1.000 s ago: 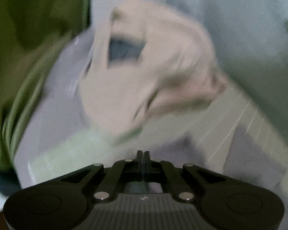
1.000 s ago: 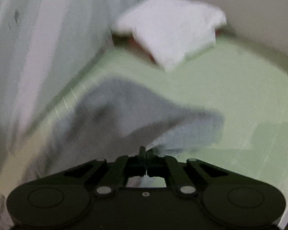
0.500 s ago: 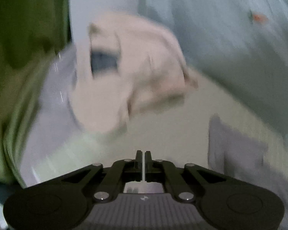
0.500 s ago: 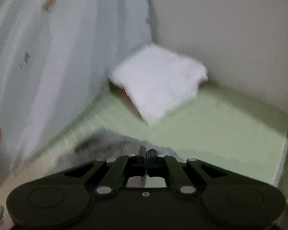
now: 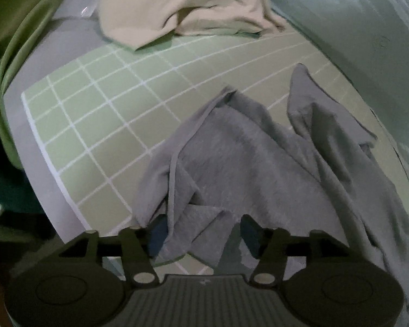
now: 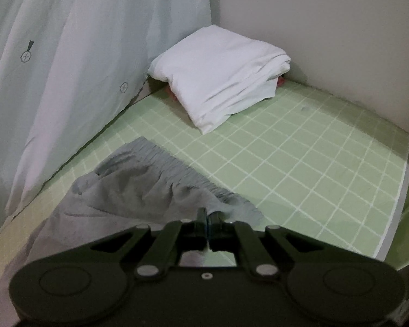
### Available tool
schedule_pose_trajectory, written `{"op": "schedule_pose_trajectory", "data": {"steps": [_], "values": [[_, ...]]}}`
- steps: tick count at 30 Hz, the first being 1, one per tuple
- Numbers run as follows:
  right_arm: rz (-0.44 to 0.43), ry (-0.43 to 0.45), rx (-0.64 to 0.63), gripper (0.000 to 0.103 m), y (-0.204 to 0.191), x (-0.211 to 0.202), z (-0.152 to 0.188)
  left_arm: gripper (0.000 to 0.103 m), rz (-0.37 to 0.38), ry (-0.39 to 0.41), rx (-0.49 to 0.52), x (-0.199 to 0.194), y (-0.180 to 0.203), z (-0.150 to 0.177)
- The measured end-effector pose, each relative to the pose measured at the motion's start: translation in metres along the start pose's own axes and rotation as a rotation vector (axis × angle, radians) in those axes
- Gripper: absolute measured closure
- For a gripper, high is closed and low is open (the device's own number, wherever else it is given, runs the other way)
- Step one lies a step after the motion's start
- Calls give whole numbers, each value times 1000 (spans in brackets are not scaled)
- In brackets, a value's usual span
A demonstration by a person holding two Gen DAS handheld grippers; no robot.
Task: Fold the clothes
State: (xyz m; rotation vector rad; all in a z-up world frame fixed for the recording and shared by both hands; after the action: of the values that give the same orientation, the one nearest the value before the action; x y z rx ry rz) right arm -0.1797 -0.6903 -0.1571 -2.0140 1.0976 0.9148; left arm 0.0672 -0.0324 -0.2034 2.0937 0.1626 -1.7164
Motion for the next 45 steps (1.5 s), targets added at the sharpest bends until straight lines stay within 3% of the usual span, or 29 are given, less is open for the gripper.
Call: {"op": "schedule_pose_trajectory", "data": {"steps": [5, 8, 14, 15, 16, 17, 18, 19, 26, 30, 34, 39, 42, 45], "values": [[-9, -17, 1, 101, -3, 4, 3, 32, 14, -10, -67, 3, -1, -5], [-11, -28, 0, 101, -3, 6, 6, 30, -15, -22, -79, 6, 2, -7], [-8, -44, -1, 101, -1, 9, 10, 31, -142, 10, -55, 10, 0, -16], [-8, -43, -1, 101, 0, 9, 11, 40, -164, 17, -50, 10, -1, -17], [-9, -41, -2, 101, 0, 9, 10, 58, -187, 23, -45, 10, -1, -19], [-9, -39, -2, 101, 0, 9, 10, 70, -210, 30, -40, 10, -2, -20], [-11, -33, -3, 101, -1, 8, 9, 91, -233, 37, -35, 11, -2, -22], [-13, -24, -4, 101, -2, 7, 7, 98, -250, 43, -31, 11, -2, -24], [-27, 39, -2, 102, -8, -2, -9, 99, -206, 63, -47, 7, -3, -44], [-51, 95, 10, 102, -16, -16, -27, 100, -170, 133, -32, -11, 7, -72], [-85, 161, 7, 102, -28, -37, -48, 100, -106, 231, -2, -48, 23, -118], [-127, 244, 2, 102, -43, -63, -74, 100, 14, 391, 19, -122, 50, -167], [-158, 303, 25, 102, -41, -91, -80, 100, 44, 463, 6, -158, 44, -176], [-135, 301, 19, 102, -31, -98, -65, 99, -3, 449, -19, -153, 14, -166]]}}
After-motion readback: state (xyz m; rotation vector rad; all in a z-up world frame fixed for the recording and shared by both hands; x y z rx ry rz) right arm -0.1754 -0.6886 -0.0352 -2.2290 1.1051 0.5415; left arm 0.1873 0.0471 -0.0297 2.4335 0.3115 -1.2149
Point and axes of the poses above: each gripper's, at about its wrist camera, not at the fingertips, and x roughly the way its jaws point, y to its right, z to its underside, the point moved 10 cm from there along x, roughly the way its jaws point, and after that the axes turned 10 degrees about -y, right-handed, at the moved point
